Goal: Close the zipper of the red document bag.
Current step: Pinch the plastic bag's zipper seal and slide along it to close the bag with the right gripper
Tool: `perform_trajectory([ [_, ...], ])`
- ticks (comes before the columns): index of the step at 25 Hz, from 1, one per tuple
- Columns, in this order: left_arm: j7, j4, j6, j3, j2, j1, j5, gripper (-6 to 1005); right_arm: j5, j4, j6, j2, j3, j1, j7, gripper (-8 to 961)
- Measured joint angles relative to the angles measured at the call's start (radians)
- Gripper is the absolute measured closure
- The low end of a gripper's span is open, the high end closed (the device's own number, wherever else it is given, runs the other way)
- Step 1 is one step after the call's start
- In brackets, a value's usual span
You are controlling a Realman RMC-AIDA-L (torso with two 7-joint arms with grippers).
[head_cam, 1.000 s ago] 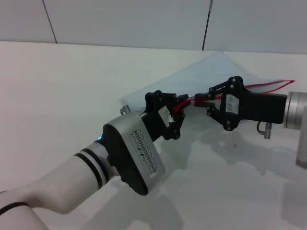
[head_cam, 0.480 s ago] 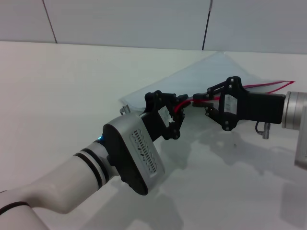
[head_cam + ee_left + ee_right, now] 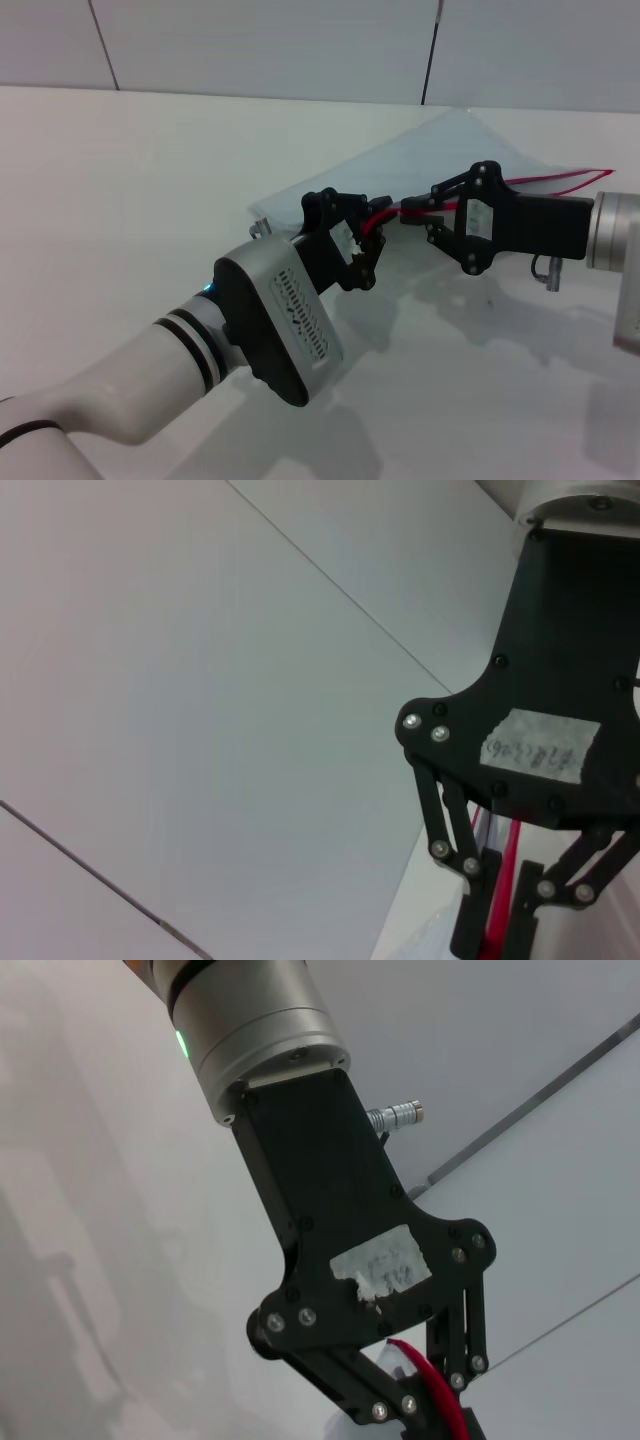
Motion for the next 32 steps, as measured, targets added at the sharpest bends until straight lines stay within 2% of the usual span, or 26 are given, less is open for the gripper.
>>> perform_trajectory([
  [22,0.000,0.000,0.000,0.003,0.000,-0.002,0.000,952,0.006,-0.007,-0.018,-0.005,0.009,-0.016,0.000,875],
  [32,0.000,0.000,0.000,0.005,0.000,0.000,0.003,951,0.019,-0.020,-0.088,-0.010,0.035,-0.053,0.000,879],
])
